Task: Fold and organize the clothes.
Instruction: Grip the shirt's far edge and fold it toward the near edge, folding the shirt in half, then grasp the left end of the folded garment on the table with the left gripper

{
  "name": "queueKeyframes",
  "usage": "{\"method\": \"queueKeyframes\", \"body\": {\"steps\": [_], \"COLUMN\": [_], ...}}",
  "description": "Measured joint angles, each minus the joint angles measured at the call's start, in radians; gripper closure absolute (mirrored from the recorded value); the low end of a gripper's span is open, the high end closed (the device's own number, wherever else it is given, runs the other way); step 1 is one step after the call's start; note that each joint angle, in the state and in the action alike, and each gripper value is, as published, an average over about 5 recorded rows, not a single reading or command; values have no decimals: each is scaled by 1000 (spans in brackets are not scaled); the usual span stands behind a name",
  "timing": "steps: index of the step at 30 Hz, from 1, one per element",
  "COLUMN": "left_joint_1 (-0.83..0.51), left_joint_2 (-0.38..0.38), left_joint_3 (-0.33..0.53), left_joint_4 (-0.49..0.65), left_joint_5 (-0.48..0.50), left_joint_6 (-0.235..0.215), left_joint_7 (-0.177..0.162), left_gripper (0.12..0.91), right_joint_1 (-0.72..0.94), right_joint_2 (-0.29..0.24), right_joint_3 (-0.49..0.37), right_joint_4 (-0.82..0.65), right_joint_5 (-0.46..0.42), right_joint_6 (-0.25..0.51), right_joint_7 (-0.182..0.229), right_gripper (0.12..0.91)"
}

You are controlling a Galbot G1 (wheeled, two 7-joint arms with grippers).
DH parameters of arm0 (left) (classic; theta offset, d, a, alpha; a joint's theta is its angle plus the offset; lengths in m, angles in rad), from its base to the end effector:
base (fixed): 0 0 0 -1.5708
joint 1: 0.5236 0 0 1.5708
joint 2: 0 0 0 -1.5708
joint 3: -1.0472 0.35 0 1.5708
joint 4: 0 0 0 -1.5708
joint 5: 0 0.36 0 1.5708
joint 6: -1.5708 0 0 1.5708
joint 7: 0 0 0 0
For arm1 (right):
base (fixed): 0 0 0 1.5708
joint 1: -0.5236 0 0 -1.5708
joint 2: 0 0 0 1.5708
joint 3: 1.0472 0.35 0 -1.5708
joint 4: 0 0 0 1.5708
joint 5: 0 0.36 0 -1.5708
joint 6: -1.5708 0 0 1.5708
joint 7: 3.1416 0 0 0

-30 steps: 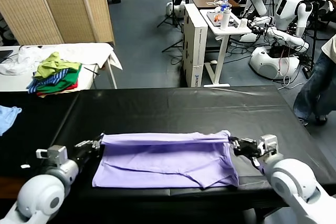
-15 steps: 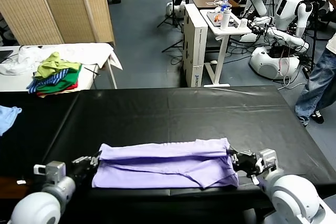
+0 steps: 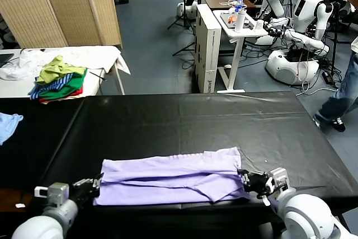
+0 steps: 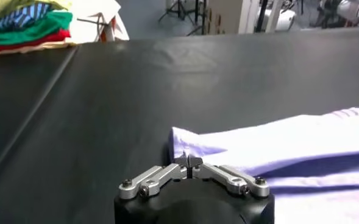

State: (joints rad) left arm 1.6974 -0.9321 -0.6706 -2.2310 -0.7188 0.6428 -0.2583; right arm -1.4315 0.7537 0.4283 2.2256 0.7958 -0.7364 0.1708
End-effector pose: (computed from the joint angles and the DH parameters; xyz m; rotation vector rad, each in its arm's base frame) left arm 0.1761 0.1105 -0.2331 -0.0723 -2.4628 -0.0743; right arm 0.2225 -0.0767 -0.2079 0.4744 -2.4003 0.1823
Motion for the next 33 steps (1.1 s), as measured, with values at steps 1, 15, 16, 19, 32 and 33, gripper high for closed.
{"method": "queueKeyframes", "body": {"steps": [1,15,16,19,32,33], "left_joint_1": [3,-8,-22,-71,-197,-199], "left_joint_2": [-2,-49,-53,-63,-74,-74], "left_joint_3": [-1,-23,-18,2,70,71], "left_joint_4": [-4,-25,-16,14,129,134], "left_joint_5": [1,6,5,6,1,1], "left_joint_6": [5,-28,-39,-64,-76,-76], "left_joint_7": [-7,-27,-21,-5,1,1], "left_gripper": [715,125,125,124,123,123], "right_joint_1": [-2,67,79,114,211,216], "right_joint_2": [-2,55,68,111,231,238], "right_joint_3": [7,65,60,44,-32,-39], "right_joint_4": [5,-31,-49,-103,-245,-254], "right_joint_5": [6,18,10,-12,-73,-80], "right_joint_6": [0,3,7,29,95,97], "right_joint_7": [-3,42,46,50,52,52], "right_gripper": [596,119,119,118,119,125]}}
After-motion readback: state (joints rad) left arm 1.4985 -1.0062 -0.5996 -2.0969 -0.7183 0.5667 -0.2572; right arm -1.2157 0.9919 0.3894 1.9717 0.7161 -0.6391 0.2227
